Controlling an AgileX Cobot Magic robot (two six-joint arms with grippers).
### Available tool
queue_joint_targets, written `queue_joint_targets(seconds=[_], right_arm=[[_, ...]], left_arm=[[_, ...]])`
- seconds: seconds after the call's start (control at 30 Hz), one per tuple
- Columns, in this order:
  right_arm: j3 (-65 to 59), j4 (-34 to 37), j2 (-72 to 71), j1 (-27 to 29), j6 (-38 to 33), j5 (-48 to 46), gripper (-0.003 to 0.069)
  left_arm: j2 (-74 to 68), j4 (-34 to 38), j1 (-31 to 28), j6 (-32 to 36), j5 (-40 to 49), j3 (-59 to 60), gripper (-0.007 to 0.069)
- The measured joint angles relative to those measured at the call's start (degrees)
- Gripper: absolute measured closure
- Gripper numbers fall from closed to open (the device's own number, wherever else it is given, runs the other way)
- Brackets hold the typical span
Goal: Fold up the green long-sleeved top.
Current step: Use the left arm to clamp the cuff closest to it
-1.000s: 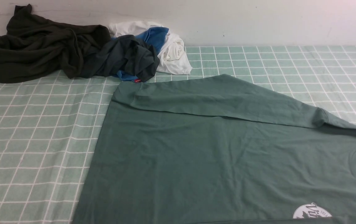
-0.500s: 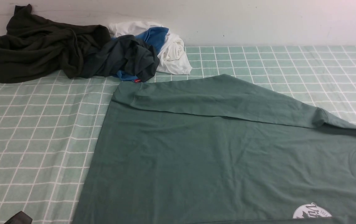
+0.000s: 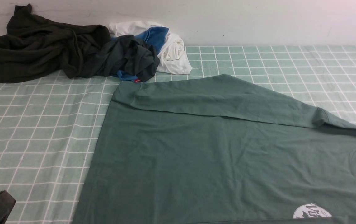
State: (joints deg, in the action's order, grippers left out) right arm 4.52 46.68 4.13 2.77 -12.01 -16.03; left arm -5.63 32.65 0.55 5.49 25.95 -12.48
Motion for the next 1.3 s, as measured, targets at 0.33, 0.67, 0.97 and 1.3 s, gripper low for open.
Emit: queue_joint_targets(seconds=[0.33, 0.67, 0.97, 1.3], right_arm=[[30.99, -16.33, 36.12, -1.79, -13.68, -23.49, 0.0673], [41.17, -25.84, 54.94, -18.28, -9.09, -53.82, 0.0673], [40.01, -34.91, 55.20, -22.67, -3.52, -54.60, 0.0673], [40.01, -35.03, 55.20, -22.67, -3.39, -54.60, 0.0673]], left_arm=[[-34.36, -33.35, 0.96, 3.94, 33.52, -29.97, 0.0627], [-58.85, -35.96, 23.67, 4.41, 41.71, -36.03, 0.0536], [-79.18, -34.39, 33.10, 4.47, 33.15, -36.07, 0.0274], [-91.09, -32.65, 33.22, 4.80, 24.95, -36.22, 0.0260]])
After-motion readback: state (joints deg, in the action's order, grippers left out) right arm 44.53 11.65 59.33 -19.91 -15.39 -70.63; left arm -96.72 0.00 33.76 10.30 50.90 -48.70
